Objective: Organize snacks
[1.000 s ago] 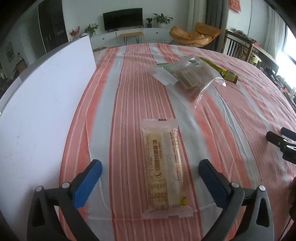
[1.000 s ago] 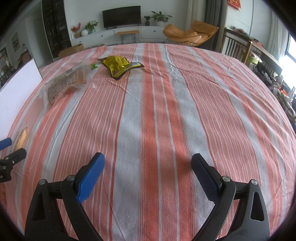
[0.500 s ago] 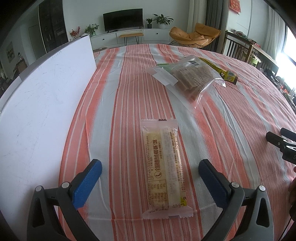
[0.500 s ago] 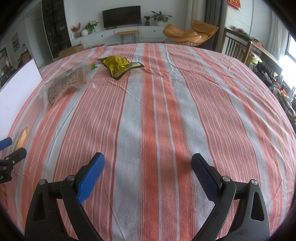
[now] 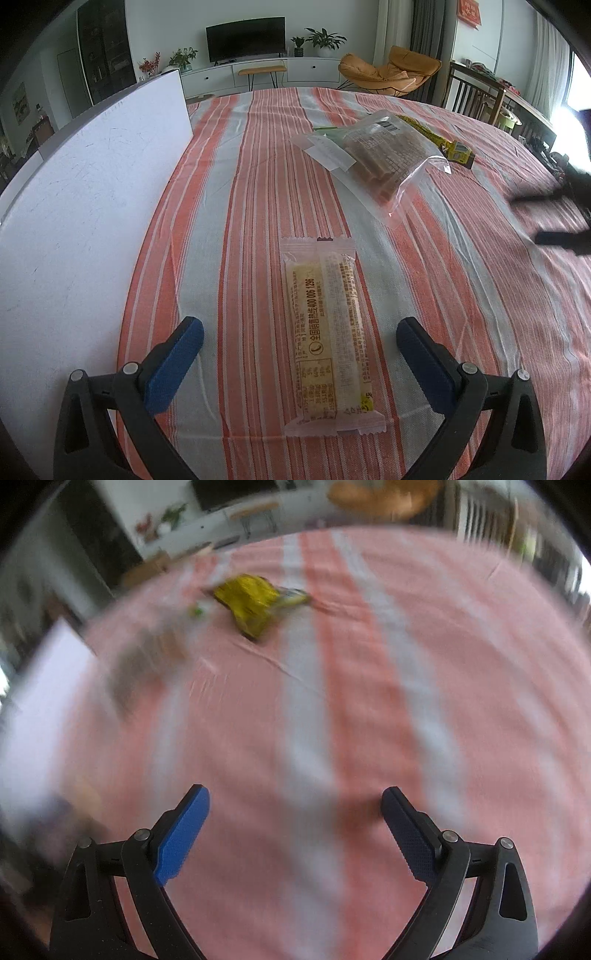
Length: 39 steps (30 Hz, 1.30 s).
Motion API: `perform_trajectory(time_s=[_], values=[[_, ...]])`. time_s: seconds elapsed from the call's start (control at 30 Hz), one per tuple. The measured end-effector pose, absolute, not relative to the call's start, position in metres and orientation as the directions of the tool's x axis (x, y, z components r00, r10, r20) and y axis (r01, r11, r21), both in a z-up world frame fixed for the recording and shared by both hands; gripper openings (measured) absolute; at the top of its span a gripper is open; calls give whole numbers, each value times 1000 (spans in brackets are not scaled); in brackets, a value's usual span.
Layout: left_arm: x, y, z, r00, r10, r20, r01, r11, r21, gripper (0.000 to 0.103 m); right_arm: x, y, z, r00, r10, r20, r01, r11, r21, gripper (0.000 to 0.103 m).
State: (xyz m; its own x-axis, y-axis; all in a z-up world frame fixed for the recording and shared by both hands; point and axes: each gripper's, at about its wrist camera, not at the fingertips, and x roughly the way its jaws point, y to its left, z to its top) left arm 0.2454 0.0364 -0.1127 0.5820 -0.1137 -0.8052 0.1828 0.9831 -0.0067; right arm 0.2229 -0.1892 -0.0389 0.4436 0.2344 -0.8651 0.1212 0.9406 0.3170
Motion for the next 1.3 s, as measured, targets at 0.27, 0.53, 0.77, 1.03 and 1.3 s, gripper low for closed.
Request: perform_trajectory(time_s=[0.27, 0.53, 0.77, 1.03, 1.3], values=[[245, 37, -113, 582, -115, -805, 183, 983, -7, 103, 330, -118, -39, 432, 394, -812, 281, 796, 536, 96], [245, 36, -114, 582, -114, -806, 182, 983, -8, 103, 340, -30, -50, 410, 112, -905, -149, 987, 54, 91], [248, 35, -114, 582, -114, -805, 182, 983, -8, 103, 266, -75, -46, 444, 138, -886, -308, 951, -6, 54], [248, 35, -114, 582, -114, -806, 182, 983, -7, 103, 162, -172, -44, 489, 151, -859, -243, 970, 32, 77], [248, 34, -114, 581, -113, -806, 182, 983, -7, 103, 123, -198, -54, 613, 173, -771, -186, 980, 72, 88]])
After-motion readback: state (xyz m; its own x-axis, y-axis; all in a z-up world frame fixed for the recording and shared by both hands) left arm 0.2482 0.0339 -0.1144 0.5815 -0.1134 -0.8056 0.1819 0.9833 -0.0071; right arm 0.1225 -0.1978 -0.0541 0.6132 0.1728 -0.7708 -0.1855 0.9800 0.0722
